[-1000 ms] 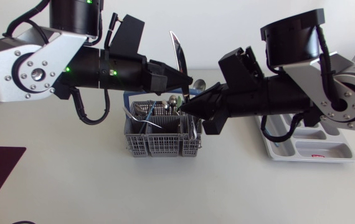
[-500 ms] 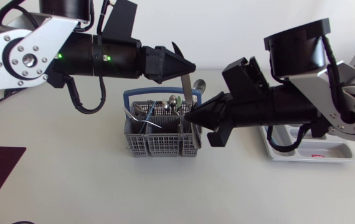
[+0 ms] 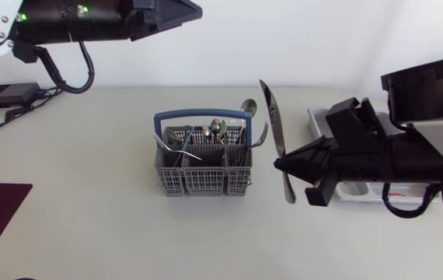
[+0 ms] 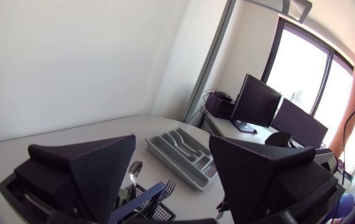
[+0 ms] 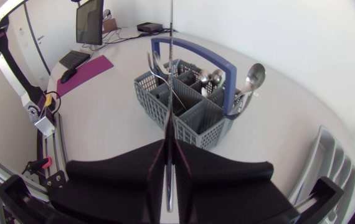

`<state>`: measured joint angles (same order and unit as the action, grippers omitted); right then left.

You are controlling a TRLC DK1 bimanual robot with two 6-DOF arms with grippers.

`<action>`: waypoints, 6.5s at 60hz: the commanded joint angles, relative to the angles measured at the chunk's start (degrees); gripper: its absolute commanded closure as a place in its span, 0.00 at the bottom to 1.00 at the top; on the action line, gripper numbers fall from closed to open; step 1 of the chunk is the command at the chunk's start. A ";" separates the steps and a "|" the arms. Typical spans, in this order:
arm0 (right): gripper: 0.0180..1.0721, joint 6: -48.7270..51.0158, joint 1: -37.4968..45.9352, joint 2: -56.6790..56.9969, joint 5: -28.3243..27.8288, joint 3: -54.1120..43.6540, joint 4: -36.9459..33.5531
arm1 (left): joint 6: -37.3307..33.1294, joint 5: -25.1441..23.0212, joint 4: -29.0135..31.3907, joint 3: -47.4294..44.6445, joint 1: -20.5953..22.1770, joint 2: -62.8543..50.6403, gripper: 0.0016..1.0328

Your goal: Sort the cutlery from the basket into the organizer compartments.

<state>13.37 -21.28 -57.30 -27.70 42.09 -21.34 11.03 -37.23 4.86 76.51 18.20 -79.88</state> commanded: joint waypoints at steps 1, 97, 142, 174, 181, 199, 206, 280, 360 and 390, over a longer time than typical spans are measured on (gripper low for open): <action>0.94 2.02 3.61 2.10 0.02 -1.57 -0.89 | 2.51 -0.30 -0.29 2.94 -1.67 1.48 0.19; 0.94 9.75 54.06 -69.18 15.57 53.98 -1.51 | -30.10 41.89 3.75 -21.23 20.83 3.76 0.19; 0.54 6.50 51.78 -72.16 20.41 55.21 -1.77 | -31.15 43.12 2.26 -24.39 21.53 6.84 0.19; 0.35 2.63 39.47 -33.76 16.10 18.91 5.26 | -31.94 43.12 -0.91 -29.49 21.62 9.56 0.19; 0.35 -0.53 32.62 -26.99 15.75 13.11 4.91 | -32.03 43.12 -1.96 -30.63 21.62 9.83 0.19; 0.35 -9.15 15.13 -19.87 17.33 6.52 7.19 | -32.47 43.12 -5.74 -33.88 21.62 9.92 0.19; 0.35 -11.61 10.82 -19.96 17.51 6.17 9.30 | -32.47 43.12 -7.24 -34.94 21.62 9.92 0.19; 0.77 -16.53 -7.02 -33.32 34.03 13.90 18.53 | -32.03 43.03 -15.23 -37.57 21.62 6.40 0.19; 0.93 -5.63 -13.09 -15.04 28.93 20.32 5.17 | -31.24 31.61 -10.93 -31.95 19.60 6.40 0.18; 0.93 -6.95 -11.15 -6.16 18.83 19.79 0.16 | -29.40 11.83 0.41 -20.17 16.43 2.01 0.17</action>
<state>7.31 -33.17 -64.73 -7.64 61.30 -20.08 -19.27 -22.94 3.86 53.74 35.24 -76.01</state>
